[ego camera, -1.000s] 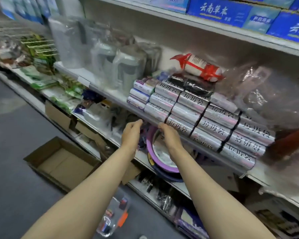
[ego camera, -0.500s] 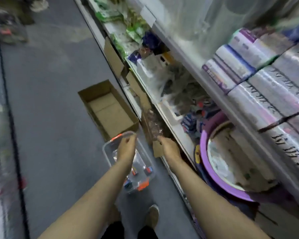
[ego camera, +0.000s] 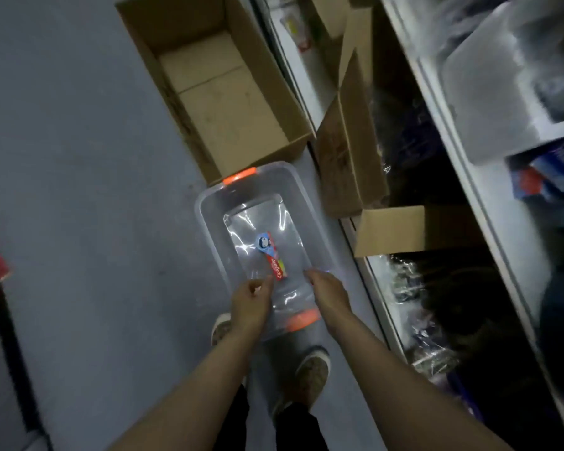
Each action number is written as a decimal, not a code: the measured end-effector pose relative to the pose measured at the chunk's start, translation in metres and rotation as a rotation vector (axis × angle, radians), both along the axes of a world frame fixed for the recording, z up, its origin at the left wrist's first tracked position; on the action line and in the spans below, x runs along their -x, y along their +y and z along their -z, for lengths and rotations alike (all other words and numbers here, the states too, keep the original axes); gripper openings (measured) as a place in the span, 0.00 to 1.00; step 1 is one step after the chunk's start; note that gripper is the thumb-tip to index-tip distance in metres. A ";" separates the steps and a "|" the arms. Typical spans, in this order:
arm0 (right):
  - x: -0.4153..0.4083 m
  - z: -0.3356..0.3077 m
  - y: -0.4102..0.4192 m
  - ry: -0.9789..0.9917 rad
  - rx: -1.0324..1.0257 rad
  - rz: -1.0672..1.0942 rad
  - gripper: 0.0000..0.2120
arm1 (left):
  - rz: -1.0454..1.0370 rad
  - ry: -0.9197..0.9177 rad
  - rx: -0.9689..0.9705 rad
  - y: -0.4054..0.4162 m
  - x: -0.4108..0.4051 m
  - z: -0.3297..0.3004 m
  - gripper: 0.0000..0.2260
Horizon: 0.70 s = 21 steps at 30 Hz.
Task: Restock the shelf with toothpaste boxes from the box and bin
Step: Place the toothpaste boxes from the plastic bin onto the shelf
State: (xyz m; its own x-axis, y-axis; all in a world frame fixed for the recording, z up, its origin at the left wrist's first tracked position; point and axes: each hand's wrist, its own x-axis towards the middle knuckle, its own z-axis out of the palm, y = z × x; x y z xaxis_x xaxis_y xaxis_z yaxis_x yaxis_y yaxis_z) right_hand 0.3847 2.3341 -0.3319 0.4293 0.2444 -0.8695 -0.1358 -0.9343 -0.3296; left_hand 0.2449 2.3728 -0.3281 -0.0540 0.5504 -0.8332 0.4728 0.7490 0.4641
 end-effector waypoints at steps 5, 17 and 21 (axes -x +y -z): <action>0.012 0.099 0.004 -0.020 -0.004 -0.094 0.16 | 0.136 0.093 0.035 -0.019 0.011 0.096 0.17; 0.018 0.258 0.017 -0.120 -0.013 -0.104 0.25 | 0.737 0.438 -0.434 -0.025 -0.003 0.189 0.26; 0.021 0.279 0.035 -0.131 -0.061 -0.086 0.31 | 0.855 0.480 -0.377 -0.013 -0.006 0.200 0.27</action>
